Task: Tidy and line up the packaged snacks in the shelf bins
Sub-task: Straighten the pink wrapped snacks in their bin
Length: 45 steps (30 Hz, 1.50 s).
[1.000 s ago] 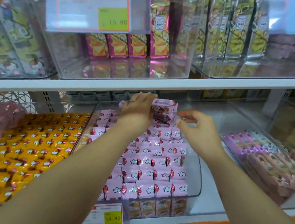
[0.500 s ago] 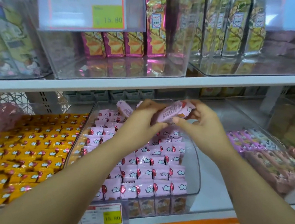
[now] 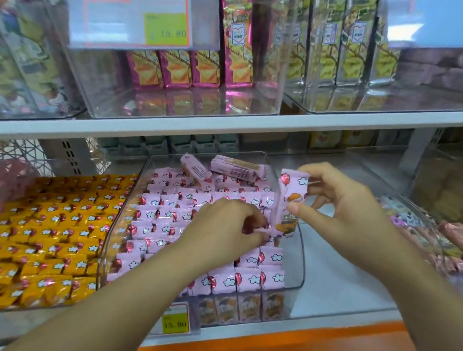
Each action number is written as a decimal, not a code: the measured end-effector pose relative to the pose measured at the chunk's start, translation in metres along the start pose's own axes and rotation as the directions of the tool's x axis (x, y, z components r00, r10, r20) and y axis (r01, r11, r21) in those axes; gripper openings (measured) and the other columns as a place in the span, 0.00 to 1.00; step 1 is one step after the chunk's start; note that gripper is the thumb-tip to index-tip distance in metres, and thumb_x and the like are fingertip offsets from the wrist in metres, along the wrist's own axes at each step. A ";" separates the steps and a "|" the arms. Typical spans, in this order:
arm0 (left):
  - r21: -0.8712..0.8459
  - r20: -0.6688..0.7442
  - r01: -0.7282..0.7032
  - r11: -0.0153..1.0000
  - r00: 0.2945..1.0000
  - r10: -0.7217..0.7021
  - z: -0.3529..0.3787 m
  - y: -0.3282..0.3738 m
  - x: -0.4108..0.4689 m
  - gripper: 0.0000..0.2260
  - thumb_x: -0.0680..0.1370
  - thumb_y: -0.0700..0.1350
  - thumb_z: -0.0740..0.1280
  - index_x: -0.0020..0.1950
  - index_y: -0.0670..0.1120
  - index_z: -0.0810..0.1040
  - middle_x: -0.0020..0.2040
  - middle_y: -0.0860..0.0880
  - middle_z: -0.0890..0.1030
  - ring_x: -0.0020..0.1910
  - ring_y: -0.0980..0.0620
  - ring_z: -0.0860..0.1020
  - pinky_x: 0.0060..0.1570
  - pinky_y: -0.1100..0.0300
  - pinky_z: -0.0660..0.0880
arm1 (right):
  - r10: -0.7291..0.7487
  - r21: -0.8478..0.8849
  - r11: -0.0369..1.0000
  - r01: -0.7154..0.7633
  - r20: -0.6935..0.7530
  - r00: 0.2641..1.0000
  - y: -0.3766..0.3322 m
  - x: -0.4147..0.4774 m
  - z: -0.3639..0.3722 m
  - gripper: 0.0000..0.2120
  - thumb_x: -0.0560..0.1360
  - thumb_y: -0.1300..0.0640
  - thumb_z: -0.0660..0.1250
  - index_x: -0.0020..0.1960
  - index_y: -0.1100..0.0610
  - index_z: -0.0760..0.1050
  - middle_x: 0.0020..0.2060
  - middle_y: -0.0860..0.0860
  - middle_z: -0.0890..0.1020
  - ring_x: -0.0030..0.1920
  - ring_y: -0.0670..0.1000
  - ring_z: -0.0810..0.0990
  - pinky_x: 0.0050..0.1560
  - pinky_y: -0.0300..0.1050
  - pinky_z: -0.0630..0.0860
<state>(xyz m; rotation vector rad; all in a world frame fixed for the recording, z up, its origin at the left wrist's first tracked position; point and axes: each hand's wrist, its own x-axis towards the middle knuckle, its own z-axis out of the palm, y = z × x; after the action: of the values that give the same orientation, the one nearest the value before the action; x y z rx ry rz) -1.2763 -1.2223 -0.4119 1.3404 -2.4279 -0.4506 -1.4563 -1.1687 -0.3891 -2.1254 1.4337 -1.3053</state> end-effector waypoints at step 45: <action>0.127 -0.279 0.209 0.970 0.946 -0.167 -0.028 -0.070 0.048 0.17 0.75 0.31 0.61 0.59 0.47 0.74 0.58 0.47 0.75 0.44 0.48 0.75 0.41 0.56 0.74 | 0.244 -0.290 0.935 -0.202 0.118 0.962 0.025 0.009 0.028 0.07 0.75 0.54 0.68 0.52 0.50 0.81 0.58 0.44 0.73 0.51 0.44 0.74 0.51 0.34 0.65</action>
<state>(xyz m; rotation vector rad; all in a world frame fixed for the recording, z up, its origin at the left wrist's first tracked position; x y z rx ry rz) -1.2355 -1.3017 -0.4098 1.5953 -2.1601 -0.1155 -1.4484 -1.1951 -0.4155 -2.0932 1.8161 -0.8822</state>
